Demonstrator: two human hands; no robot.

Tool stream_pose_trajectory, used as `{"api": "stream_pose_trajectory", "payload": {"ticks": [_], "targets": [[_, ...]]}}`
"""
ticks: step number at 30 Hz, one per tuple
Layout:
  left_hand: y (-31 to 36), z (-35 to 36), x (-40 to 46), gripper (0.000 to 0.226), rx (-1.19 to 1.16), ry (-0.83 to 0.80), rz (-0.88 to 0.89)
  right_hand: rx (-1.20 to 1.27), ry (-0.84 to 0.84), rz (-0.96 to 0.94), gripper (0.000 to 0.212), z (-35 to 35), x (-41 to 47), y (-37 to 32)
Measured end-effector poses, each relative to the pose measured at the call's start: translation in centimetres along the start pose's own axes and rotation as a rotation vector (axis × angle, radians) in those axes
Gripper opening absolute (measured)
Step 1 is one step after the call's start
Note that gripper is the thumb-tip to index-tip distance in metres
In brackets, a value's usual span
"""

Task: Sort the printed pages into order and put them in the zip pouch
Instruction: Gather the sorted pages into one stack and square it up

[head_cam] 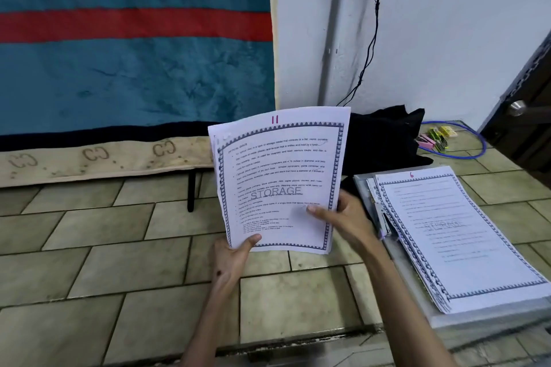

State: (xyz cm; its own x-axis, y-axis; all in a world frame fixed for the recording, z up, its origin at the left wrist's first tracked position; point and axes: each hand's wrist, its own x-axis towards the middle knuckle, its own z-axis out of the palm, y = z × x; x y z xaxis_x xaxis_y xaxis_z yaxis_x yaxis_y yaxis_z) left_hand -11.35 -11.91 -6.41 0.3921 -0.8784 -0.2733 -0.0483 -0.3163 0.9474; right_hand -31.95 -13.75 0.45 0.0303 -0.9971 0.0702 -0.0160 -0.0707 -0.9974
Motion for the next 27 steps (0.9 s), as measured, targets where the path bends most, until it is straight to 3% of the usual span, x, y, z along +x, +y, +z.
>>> {"api": "stream_pose_trajectory", "payload": {"ticks": [6, 21, 23, 25, 27], "targets": [[0.1, -0.1, -0.4, 0.026, 0.055, -0.047, 0.018, 0.054, 0.110, -0.265, 0.022, 0.1, 2.6, -7.4], [-0.3, 0.0, -1.0, 0.026, 0.086, -0.085, 0.079, -0.010, 0.128, -0.270, 0.014, 0.8, 2.6, -6.1], [-0.2, -0.3, -1.0, 0.024, 0.117, -0.156, 0.081, -0.028, 0.139, -0.250, 0.012, 0.8, 2.4, -6.0], [1.2, -1.3, -1.0, 0.027, 0.239, -0.335, 0.078, -0.052, 0.163, -0.225, 0.012, 0.3, 2.5, -6.9], [4.2, -2.3, -1.3, 0.019, 0.325, -0.453, 0.168, -0.055, 0.173, -0.186, 0.010, -1.0, 2.7, -8.2]]}}
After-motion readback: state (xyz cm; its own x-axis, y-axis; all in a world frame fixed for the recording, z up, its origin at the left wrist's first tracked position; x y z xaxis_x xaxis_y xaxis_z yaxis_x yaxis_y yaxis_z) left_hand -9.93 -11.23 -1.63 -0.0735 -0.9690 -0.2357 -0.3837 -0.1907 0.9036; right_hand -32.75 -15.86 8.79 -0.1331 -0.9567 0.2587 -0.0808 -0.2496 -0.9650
